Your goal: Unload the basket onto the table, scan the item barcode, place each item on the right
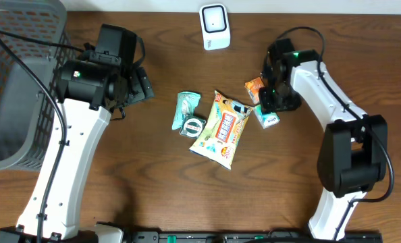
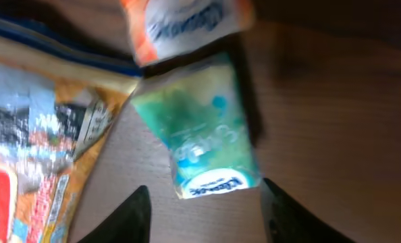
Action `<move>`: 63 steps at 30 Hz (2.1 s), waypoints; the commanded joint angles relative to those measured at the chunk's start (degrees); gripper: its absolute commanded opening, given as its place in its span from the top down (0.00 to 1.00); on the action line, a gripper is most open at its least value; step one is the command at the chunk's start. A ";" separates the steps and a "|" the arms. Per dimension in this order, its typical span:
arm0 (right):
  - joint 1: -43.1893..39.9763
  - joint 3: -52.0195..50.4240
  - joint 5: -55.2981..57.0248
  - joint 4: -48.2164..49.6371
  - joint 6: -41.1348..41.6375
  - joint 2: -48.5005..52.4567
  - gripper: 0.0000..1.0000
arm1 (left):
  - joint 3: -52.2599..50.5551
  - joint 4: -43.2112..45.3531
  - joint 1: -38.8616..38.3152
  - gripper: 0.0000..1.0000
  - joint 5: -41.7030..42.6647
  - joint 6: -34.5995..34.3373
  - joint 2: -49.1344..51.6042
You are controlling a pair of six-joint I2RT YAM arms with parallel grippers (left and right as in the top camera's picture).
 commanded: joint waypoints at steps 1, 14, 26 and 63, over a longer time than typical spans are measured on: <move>0.79 -1.60 -4.52 0.26 -3.91 -0.11 0.55 | 0.48 -0.17 0.20 0.02 -0.72 0.57 0.15; 1.92 -10.01 6.40 9.84 -0.50 -0.11 0.55 | 0.48 -0.17 0.20 0.02 -0.72 0.59 0.15; 1.44 -11.02 4.42 9.86 2.75 -0.24 0.79 | 0.48 -0.17 0.20 0.02 -0.72 0.57 0.15; -20.22 -6.95 -20.94 -5.01 -6.88 -0.13 0.51 | 0.48 -0.17 0.20 0.02 -0.72 0.57 0.15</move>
